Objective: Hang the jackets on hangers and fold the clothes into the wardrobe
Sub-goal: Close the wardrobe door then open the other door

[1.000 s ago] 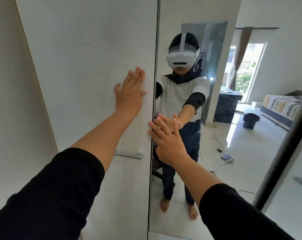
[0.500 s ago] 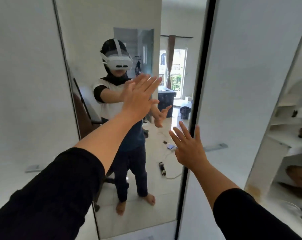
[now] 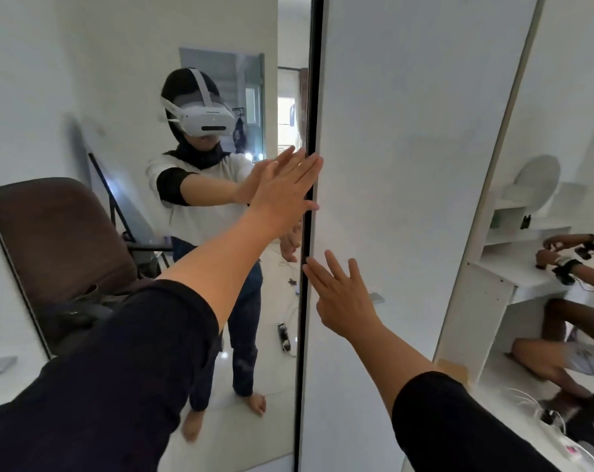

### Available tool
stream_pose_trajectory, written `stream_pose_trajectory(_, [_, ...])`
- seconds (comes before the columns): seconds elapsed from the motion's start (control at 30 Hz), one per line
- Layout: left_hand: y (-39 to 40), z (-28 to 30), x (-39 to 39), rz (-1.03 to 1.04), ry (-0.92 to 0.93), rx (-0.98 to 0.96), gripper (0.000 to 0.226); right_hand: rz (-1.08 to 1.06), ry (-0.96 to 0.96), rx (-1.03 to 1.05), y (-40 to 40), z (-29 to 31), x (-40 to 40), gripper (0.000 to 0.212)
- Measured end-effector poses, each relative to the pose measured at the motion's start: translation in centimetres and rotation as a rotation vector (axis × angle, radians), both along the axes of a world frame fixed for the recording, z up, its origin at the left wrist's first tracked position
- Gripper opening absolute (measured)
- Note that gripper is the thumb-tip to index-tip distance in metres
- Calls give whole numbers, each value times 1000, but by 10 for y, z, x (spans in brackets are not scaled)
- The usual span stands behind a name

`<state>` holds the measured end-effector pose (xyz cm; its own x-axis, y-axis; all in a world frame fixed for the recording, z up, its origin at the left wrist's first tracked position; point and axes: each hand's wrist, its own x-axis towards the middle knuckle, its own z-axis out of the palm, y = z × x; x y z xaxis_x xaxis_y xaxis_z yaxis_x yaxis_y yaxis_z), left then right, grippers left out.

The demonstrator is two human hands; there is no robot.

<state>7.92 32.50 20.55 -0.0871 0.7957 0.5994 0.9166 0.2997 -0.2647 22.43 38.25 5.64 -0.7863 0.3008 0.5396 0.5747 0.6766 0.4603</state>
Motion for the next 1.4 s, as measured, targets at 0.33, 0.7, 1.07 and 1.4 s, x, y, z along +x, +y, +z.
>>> stream_pose_trajectory(0.33, [11, -15, 6, 19, -54, 69, 68, 72, -59, 56, 22, -2, -18, 66])
stream_pose_trajectory(0.7, [-5, -27, 47, -167, 50, 236, 73, 189, 134, 192, 2, -5, 43, 34])
stream_pose_trajectory(1.07, [-5, -21, 183, -547, 286, 272, 63, -111, 109, 93, -39, -12, 192, 41])
stream_pose_trajectory(1.4, [51, -12, 315, -694, 363, 197, 73, -282, 168, 97, -10, -20, 328, 42])
